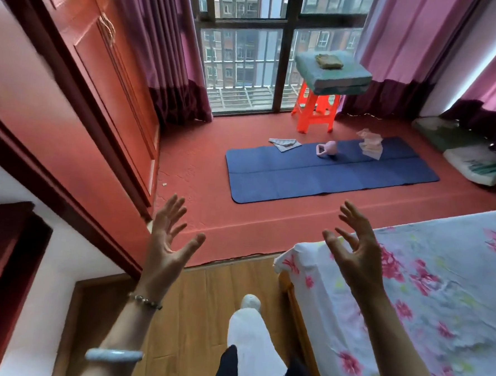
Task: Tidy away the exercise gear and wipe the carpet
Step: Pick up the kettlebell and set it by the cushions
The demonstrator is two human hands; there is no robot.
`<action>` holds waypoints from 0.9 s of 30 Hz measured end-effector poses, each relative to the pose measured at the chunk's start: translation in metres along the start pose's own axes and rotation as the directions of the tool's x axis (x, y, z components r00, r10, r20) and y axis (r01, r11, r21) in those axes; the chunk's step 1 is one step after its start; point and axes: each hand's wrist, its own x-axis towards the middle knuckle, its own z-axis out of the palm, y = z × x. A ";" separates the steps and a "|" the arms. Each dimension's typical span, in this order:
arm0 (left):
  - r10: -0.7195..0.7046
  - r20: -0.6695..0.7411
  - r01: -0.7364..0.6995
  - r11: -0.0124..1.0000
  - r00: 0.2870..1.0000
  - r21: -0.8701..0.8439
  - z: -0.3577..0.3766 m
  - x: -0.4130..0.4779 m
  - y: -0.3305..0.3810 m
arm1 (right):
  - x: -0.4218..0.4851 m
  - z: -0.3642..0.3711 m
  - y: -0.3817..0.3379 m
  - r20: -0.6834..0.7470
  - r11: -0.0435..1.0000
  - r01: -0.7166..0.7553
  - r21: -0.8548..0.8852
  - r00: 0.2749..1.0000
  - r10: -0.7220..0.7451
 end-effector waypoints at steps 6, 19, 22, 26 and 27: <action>0.017 0.050 -0.017 1.000 0.999 -0.005 0.030 0.130 -0.025 | 0.116 0.022 0.031 -0.047 0.999 -0.041 0.035 0.998 0.043; 0.032 0.112 -0.027 0.999 0.993 -0.044 0.095 0.347 -0.065 | 0.320 0.052 0.084 -0.084 0.994 -0.101 0.039 0.991 0.104; 0.040 0.148 -0.031 0.998 0.988 -0.062 0.115 0.397 -0.076 | 0.358 0.055 0.098 -0.132 0.993 -0.120 0.024 0.984 0.122; 0.076 0.214 -0.054 0.993 0.974 -0.107 0.147 0.473 -0.097 | 0.417 0.061 0.118 -0.205 0.990 -0.143 0.021 0.968 0.144; 0.082 0.231 -0.056 0.992 0.969 -0.117 0.157 0.494 -0.103 | 0.431 0.063 0.123 -0.232 0.989 -0.148 0.022 0.961 0.149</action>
